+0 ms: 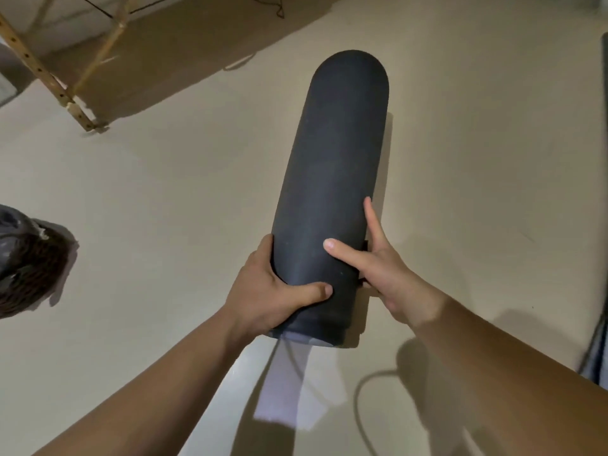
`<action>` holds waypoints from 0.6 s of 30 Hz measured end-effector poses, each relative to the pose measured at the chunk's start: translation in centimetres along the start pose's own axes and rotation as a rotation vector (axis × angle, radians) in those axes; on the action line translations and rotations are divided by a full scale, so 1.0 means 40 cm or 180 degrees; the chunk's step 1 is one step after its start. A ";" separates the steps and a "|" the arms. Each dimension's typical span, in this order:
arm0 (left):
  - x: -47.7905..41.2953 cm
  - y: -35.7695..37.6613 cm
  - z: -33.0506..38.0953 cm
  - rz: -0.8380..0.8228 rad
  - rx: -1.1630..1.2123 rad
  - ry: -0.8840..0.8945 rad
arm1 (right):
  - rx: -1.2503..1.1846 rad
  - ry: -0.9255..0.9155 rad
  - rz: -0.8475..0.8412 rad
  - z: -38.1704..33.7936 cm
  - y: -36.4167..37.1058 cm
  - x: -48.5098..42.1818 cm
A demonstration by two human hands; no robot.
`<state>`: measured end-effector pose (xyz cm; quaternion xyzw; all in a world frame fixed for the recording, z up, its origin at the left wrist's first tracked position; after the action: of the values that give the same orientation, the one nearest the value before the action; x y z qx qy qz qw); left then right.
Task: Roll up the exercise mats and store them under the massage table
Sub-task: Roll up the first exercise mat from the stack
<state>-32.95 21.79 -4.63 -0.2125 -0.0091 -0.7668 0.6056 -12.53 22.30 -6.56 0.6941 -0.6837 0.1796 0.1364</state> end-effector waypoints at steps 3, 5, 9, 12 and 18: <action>0.010 0.054 0.010 0.0109 -0.0679 0.0028 | -0.0186 -0.0005 0.0061 0.032 -0.007 0.015; 0.025 0.111 0.027 0.0164 -0.1458 0.0051 | -0.0404 -0.0117 0.0317 0.075 -0.029 0.034; 0.039 0.166 0.043 -0.0088 -0.2128 0.0168 | -0.0775 0.0007 0.0651 0.126 -0.065 0.078; 0.024 0.140 0.051 -0.0308 -0.2166 0.0117 | -0.0348 0.0127 0.1141 0.112 -0.102 0.105; 0.004 0.129 0.082 -0.0330 -0.1886 0.0090 | 0.1313 -0.0036 0.1242 0.041 -0.135 0.077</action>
<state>-27.14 21.15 -2.87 -0.3685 0.2126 -0.7689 0.4773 -7.05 18.97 -6.40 0.5635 -0.7541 0.3338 -0.0487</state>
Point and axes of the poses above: each hand's wrist, its own x-axis away from the middle knuckle, its own y-axis out of the palm, z = x × y, the point moved 3 cm from there along -x, towards the middle knuckle, and after that the axes turned 10 degrees about x, right-handed, at the moved point
